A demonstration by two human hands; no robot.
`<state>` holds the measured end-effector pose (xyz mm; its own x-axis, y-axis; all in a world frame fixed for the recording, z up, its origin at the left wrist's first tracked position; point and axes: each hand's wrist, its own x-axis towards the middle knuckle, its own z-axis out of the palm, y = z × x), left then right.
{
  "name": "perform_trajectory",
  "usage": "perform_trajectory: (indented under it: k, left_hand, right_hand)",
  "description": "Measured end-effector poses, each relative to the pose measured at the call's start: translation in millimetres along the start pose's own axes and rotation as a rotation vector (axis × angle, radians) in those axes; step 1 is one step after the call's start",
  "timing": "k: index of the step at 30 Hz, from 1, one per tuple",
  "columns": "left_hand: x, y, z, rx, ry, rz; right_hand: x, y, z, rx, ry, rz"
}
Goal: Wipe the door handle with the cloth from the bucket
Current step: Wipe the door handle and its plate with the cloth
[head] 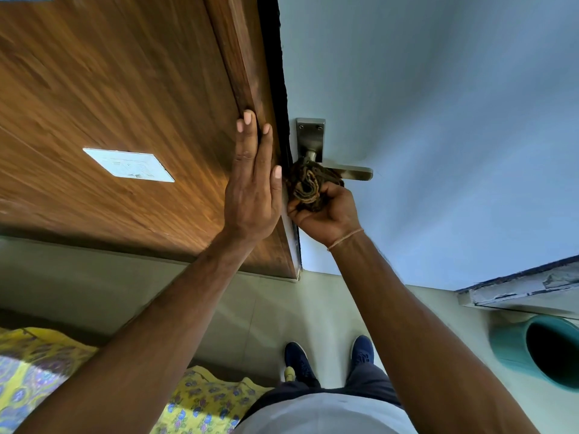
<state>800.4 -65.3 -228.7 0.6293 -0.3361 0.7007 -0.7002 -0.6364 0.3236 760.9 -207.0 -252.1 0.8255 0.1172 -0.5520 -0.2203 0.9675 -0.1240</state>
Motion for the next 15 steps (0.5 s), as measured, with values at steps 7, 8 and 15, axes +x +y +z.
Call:
perform_trajectory:
  k: [7, 8, 15]
  left_hand:
    - [0, 2, 3, -0.017, 0.020, -0.014]
    - [0, 3, 2, -0.020, 0.025, -0.013]
    - [0, 0, -5, -0.040, 0.005, 0.004]
  right_hand:
    - [-52, -3, 0, -0.561, 0.310, -0.367]
    - [-54, -2, 1, -0.749, 0.368, -0.514]
    - [-26, -10, 6, -2.110, 0.481, -1.476]
